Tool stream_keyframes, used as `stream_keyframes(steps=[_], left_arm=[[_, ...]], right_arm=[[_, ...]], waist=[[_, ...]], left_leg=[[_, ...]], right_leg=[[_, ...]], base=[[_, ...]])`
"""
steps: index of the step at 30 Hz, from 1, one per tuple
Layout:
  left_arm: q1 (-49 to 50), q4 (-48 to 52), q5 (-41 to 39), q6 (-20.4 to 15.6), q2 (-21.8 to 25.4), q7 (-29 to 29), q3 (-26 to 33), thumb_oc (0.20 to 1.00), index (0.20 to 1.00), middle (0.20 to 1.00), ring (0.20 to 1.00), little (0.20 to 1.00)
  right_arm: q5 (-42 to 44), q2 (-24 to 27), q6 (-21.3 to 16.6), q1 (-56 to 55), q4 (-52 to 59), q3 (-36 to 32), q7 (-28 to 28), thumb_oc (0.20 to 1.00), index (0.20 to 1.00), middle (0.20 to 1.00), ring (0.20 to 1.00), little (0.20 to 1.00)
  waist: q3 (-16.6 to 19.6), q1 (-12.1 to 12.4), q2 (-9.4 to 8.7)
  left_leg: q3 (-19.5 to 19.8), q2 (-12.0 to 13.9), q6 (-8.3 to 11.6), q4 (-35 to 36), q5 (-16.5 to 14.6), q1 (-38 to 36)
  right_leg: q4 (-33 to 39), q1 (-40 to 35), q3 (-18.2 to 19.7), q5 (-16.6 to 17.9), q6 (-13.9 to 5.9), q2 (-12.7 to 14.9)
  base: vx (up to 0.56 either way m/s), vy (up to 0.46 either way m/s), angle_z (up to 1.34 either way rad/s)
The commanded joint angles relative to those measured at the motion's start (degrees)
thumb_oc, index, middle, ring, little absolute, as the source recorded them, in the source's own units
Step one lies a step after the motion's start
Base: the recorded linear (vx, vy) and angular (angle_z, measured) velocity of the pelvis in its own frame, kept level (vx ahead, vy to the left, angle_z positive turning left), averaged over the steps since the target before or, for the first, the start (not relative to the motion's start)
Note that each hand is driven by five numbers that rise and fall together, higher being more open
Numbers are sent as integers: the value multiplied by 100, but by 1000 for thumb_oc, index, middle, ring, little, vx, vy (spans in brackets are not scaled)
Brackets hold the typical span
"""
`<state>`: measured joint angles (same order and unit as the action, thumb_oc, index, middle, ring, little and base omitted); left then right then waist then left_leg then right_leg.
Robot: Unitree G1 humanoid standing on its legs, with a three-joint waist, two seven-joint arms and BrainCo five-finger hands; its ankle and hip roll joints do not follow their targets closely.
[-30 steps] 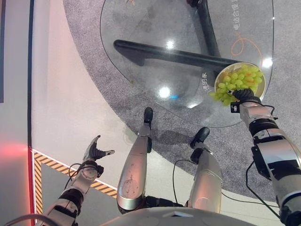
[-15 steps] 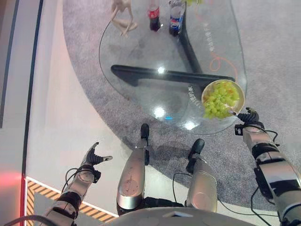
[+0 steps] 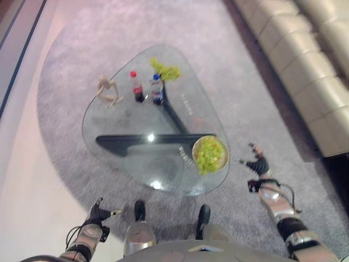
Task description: Pick up fruits into the plate
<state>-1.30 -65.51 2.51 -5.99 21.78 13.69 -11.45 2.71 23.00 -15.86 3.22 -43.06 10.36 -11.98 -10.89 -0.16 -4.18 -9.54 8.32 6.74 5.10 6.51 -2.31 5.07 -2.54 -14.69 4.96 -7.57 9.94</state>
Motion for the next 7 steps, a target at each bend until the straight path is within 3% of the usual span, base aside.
stream_keyframes(steps=[1,7], left_arm=[[-123,-357,298,165,-102,-127,108,1000,1000,1000,1000,1000],[-194,-435,242,353,-168,-277,143,1000,1000,1000,1000,1000]], right_arm=[[92,57,156,61,-191,-6,546,1000,1000,1000,1000,1000],[145,-239,420,-238,-1218,-135,931,1000,1000,1000,1000,1000]], waist=[[53,-60,206],[304,-141,196]], left_leg=[[-176,-37,-168,-372,-600,58],[-210,-20,-186,-378,-718,-180]], right_leg=[[-611,120,-20,-435,-67,90],[-500,-120,61,-444,-111,115]], base=[[101,12,-10],[47,3,-14]])
